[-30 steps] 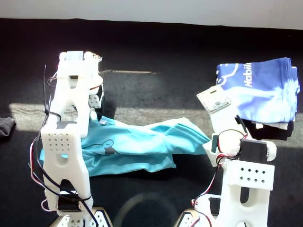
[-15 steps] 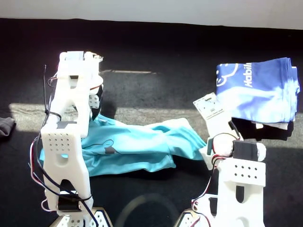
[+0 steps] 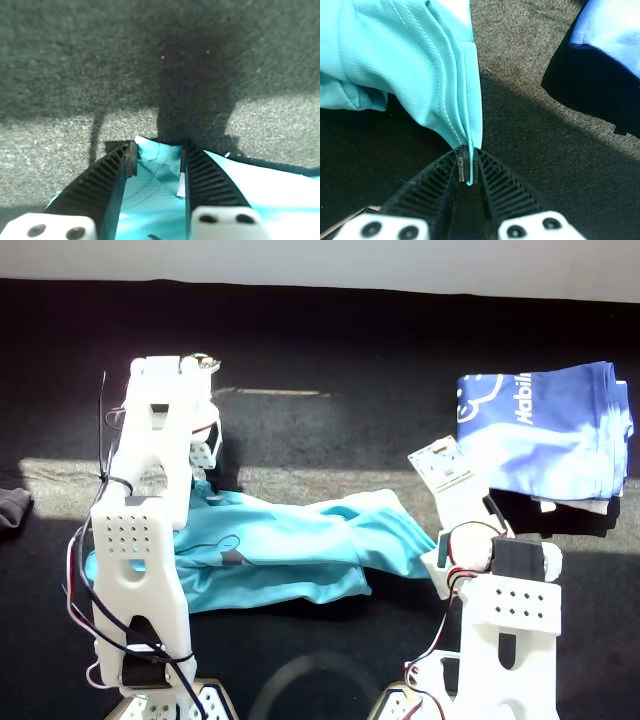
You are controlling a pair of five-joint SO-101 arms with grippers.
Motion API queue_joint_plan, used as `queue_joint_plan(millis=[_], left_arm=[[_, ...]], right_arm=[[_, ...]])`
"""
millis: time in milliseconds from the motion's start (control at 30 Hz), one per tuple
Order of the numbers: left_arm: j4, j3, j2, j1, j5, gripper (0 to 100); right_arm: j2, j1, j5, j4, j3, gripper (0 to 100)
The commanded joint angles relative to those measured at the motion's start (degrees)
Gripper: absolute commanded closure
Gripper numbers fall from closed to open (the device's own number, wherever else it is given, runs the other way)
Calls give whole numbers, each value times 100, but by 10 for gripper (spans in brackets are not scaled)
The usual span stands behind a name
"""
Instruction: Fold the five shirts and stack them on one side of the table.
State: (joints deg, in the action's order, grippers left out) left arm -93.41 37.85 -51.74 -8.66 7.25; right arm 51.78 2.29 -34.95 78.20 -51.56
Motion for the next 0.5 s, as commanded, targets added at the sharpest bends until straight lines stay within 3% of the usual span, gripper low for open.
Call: queue_joint_plan(millis=[0, 167, 267, 467], left_arm=[[18, 40, -198, -127, 53, 854], [-466, 365, -189, -127, 53, 870], [-730, 822, -189, -127, 53, 995], [-756, 1402, 4, -101, 44, 991]], right_arm=[[154, 66, -35, -48, -4, 992], [154, 48, -35, -48, -4, 992], [154, 48, -26, -48, -4, 992], [154, 66, 18, -338, -48, 992]])
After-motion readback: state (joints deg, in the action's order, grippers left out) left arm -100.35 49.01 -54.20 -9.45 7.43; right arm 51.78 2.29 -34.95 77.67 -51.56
